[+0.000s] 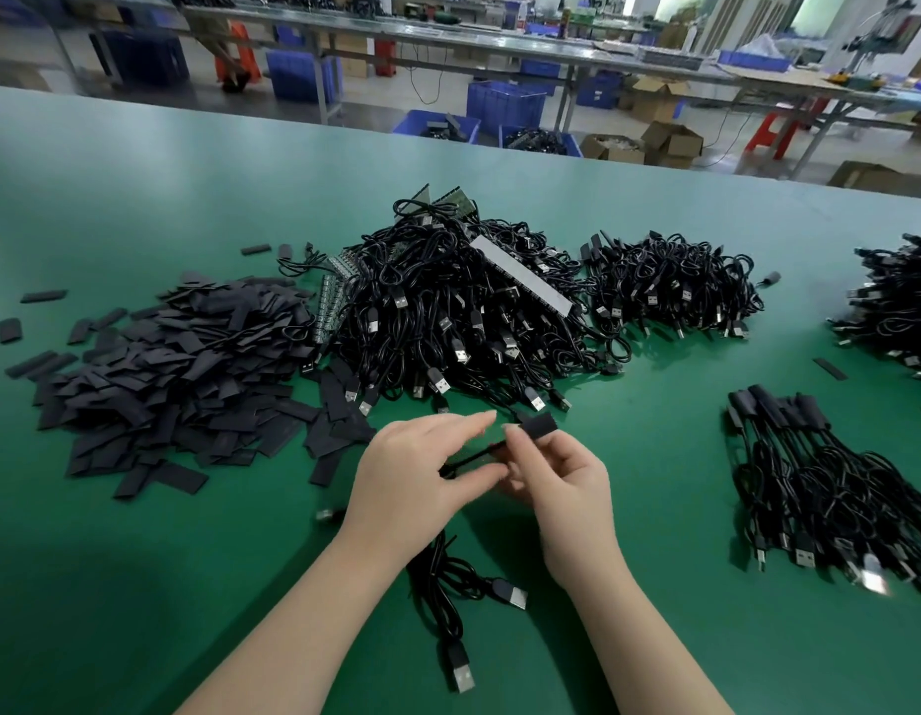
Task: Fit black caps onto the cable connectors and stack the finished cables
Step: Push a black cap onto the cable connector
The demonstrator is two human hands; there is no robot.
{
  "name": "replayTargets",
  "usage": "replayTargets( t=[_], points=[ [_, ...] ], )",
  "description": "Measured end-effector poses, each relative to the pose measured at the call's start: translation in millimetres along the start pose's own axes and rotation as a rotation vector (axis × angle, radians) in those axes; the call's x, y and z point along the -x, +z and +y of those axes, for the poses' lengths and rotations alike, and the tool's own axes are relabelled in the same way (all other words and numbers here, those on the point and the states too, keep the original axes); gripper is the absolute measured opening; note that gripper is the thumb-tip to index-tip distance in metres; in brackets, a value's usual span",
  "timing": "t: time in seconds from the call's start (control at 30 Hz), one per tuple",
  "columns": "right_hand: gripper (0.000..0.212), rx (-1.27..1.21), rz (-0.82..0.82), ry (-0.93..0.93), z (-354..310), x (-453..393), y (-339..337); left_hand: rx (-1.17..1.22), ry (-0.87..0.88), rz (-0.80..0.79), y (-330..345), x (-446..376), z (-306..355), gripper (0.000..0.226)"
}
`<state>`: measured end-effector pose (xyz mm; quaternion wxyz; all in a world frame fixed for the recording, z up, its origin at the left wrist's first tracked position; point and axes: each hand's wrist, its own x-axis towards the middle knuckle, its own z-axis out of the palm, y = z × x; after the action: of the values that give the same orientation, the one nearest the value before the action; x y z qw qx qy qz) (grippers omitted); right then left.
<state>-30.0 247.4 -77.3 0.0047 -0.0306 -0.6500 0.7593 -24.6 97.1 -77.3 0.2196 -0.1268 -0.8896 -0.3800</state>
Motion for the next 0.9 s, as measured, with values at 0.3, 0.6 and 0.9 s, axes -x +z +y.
replayTargets(
  t=[0.3,0.6,0.9],
  points=[
    [0.014,-0.334,0.168,0.06,-6.6,-7.4,-9.0,-0.135,0.047,-0.053,0.7,-2.9,-7.0,0.01],
    [0.013,0.227,0.035,-0.141,2.3,-0.2,-0.9,0.021,0.084,-0.012,2.7,-2.3,-2.9,0.017],
    [0.013,0.387,0.243,-0.035,-48.3,-38.3,-65.3,0.041,0.0,0.073,-0.8,-2.2,-3.6,0.039]
  ],
)
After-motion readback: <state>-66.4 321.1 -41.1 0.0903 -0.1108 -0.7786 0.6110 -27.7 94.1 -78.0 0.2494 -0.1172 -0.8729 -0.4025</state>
